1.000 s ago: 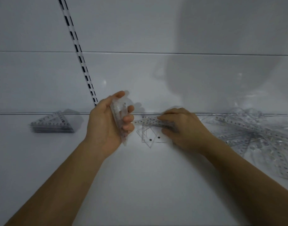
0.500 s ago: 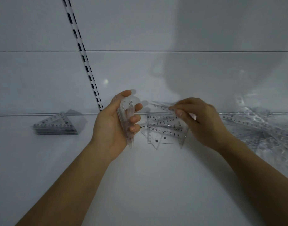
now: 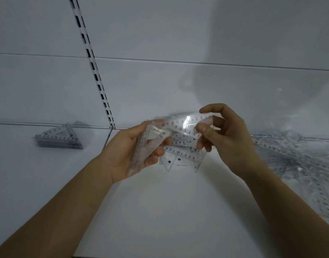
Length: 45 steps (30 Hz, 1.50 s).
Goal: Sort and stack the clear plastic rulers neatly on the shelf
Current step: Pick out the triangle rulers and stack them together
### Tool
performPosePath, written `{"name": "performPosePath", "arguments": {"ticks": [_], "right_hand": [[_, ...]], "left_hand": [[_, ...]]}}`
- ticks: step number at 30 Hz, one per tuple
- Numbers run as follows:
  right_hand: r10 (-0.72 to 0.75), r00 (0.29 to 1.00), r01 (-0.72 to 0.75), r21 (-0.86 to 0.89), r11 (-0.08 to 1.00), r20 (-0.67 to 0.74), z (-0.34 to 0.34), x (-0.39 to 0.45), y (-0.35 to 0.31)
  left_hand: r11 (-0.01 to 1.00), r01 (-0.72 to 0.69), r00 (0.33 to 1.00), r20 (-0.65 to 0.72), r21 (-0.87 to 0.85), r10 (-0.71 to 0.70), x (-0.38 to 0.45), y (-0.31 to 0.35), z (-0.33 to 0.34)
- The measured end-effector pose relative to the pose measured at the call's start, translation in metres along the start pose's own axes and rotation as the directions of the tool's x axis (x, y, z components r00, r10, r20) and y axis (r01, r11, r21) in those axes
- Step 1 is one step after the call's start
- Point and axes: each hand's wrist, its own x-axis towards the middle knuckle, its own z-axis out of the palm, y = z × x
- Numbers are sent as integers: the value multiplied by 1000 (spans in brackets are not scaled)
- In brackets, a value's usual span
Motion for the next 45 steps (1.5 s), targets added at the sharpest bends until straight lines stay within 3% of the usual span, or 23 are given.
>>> {"name": "performPosePath", "arguments": {"ticks": [4,10,13,16,18,20,23,26,32,35,37,40,45], "right_hand": [[20,999,-21,-33,999,-27,1,-3,-3],[47,996,-43,-53,998,78,2,-7,-2],[61,997,-52,-203,978,39,15,-14,6],[-36,996,-13,-512,859,-86,22,-13,21],[-110,989,21,-650,760,-97,17,-6,23],[-110,994,58,-745,665,-20,5,-1,26],[45,989,100,-850,517,144,-7,-1,36],[68,984,104,-836,539,166,-8,3,41],[-224,965,237,-806,543,134,-8,4,45],[-345,938,250,-769,588,41,-10,5,35],[-321,946,211,-684,698,-36,-12,5,25],[-143,985,95,-405,909,-91,-14,5,8],[-96,990,85,-99,991,-104,-8,2,-4]], "left_hand": [[996,79,997,23,32,-80,2,-3,2],[973,127,981,122,192,-152,1,-9,7],[949,119,966,186,293,-179,5,-20,9],[949,7,976,203,316,-75,9,-26,9],[964,-59,984,175,260,13,9,-20,6],[978,-120,987,122,168,100,9,-10,0],[985,-160,987,37,70,157,6,0,-8],[982,-184,983,1,47,185,5,4,-10],[976,-217,976,-11,21,218,3,5,-8],[973,-229,973,-31,11,229,4,7,-8],[968,-251,967,-44,-2,251,3,8,-9],[958,-287,957,-45,-20,286,2,11,-11],[989,-149,989,19,-22,150,-2,7,-4]]}}
